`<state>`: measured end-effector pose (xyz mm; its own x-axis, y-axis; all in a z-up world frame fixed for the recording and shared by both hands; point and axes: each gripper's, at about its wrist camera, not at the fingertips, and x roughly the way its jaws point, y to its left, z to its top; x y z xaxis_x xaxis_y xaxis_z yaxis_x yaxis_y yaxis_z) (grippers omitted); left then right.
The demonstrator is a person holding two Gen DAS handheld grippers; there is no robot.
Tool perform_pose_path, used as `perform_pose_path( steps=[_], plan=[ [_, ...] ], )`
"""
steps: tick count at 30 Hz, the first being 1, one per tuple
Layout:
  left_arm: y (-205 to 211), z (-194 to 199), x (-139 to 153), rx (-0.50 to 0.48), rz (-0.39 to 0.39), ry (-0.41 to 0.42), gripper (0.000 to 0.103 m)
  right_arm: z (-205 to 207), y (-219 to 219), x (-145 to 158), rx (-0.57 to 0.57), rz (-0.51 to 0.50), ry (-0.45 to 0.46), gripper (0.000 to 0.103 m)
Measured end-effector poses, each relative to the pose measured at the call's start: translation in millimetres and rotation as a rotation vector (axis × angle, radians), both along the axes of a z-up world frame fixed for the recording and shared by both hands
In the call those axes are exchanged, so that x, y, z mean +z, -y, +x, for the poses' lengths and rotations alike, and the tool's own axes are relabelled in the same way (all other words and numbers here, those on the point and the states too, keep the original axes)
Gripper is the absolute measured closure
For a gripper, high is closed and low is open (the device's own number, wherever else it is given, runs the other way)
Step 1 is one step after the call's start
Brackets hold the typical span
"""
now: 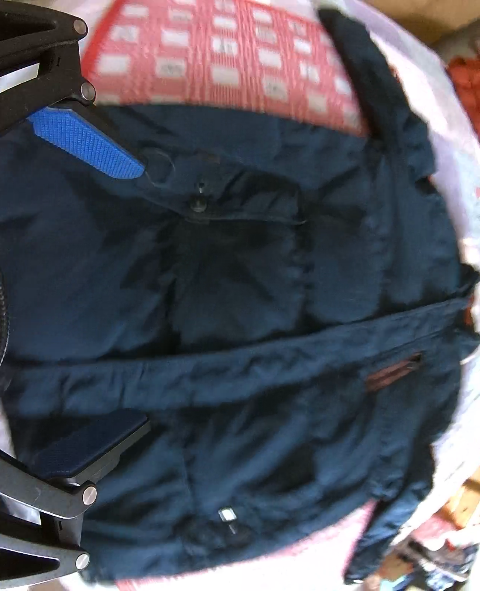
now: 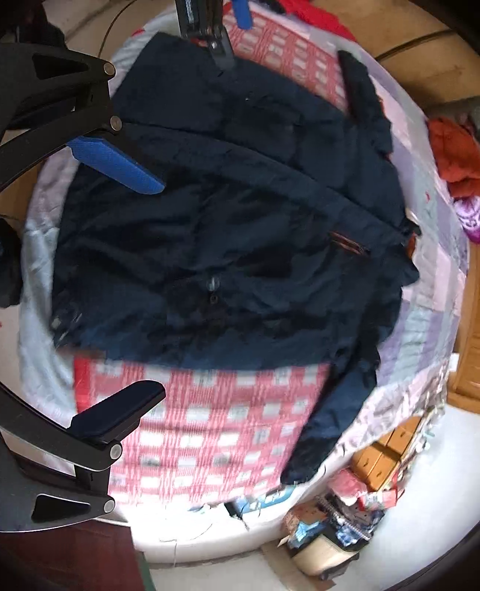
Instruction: Fold large clothes
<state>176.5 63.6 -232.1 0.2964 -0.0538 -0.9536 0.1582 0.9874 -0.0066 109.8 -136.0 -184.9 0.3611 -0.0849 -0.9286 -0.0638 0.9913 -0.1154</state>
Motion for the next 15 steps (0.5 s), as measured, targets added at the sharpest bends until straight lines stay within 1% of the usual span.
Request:
perform_pose_path(
  steps=[1,2,3,5,6,7,8,9,10,11,13,14,15],
  plan=[
    [-1.0,4.6,-14.4,-0.005,-0.002,-0.001,0.001,7.0,-10.9,-23.2,0.031,0.011,-0.004,0.000],
    [-1.1,8.7,-33.2,-0.009,0.005,0.015,0.001,13.9,-17.6,-39.5,0.054,0.014,-0.005,0.000],
    [-1.3,11.2,-44.7,-0.011,0.012,0.030,0.001,23.6,-27.3,-64.0,0.087,0.011,-0.013,0.000],
    [-1.7,18.8,-77.8,0.000,0.033,0.045,0.001,43.0,-38.8,-100.3,0.141,0.048,-0.029,0.000],
    [-7.8,22.8,-99.4,0.028,0.048,0.043,0.001,51.1,-42.5,-118.5,0.178,0.046,-0.036,0.000],
    [-14.5,23.1,-111.6,0.051,0.041,0.044,0.000,56.8,-44.2,-137.4,0.219,0.010,-0.045,0.000],
    [-28.9,19.5,-123.6,0.080,-0.046,0.055,0.000,58.7,-42.6,-150.8,0.245,-0.020,-0.058,0.000],
    [-39.0,13.1,-124.7,0.077,-0.107,0.100,0.000,56.5,-34.7,-164.4,0.263,-0.013,-0.080,0.000],
    [-42.4,6.5,-123.2,0.059,-0.096,0.130,0.000,50.4,-22.5,-168.0,0.269,0.042,-0.070,0.000],
    [-45.5,-3.7,-121.8,0.037,-0.064,0.150,0.000,38.9,-8.2,-166.9,0.286,0.095,-0.042,0.000],
    [-54.9,-22.1,-118.2,0.020,-0.043,0.157,0.000,5.8,14.1,-163.9,0.355,0.110,-0.006,0.000],
    [-62.2,-29.5,-116.4,0.021,-0.030,0.155,0.000,-11.3,23.9,-161.9,0.373,0.096,0.000,0.000],
    [-72.5,-37.0,-115.2,0.027,-0.013,0.149,0.000,-22.3,33.0,-160.1,0.365,0.086,-0.001,0.000]
  ],
)
